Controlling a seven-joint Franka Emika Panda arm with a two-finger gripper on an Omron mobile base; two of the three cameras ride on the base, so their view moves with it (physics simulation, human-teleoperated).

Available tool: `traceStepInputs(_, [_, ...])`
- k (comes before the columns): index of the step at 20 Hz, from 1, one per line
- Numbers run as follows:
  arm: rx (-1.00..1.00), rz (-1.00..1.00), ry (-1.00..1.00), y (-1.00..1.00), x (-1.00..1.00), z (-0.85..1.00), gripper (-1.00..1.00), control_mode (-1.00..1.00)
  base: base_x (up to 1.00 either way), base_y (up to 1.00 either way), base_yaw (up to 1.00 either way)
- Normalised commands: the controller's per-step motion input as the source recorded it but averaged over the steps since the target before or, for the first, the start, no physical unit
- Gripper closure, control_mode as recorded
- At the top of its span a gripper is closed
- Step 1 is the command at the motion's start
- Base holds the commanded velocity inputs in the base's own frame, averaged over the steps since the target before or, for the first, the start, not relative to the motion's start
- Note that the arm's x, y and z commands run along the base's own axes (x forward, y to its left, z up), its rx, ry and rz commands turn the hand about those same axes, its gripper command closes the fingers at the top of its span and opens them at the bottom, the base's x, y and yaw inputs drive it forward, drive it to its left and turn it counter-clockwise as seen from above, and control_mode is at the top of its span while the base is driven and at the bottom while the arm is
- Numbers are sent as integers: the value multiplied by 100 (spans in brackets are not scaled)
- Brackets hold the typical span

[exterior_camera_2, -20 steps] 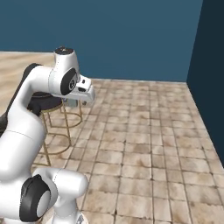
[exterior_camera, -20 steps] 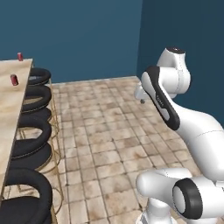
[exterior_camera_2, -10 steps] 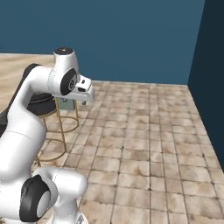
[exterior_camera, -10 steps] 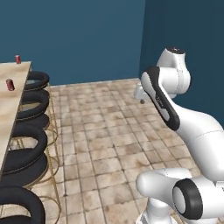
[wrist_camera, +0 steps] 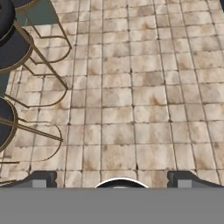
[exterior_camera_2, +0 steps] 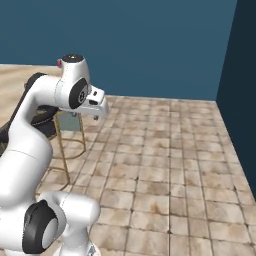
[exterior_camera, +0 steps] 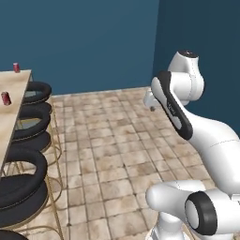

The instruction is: Four empty soda cans are scattered around the kitchen. Gather all the cans and cluster them next to the stove for recycling.

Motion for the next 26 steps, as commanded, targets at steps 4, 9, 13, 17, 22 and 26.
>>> traceStepInputs(4, [0, 0, 0, 0, 0, 0, -100, 100, 62, -22, 1])
traceStepInputs(9, [0, 0, 0, 0, 0, 0, -100, 100, 62, -20, 1])
traceStepInputs(13, [0, 0, 0, 0, 0, 0, -100, 100, 64, -19, 1])
traceStepInputs(17, [0, 0, 0, 0, 0, 0, -100, 100, 65, -17, 1])
traceStepInputs(22, [0, 0, 0, 0, 0, 0, -100, 100, 64, -12, 0])
traceStepInputs(26, [0, 0, 0, 0, 0, 0, -100, 100, 64, -11, 0])
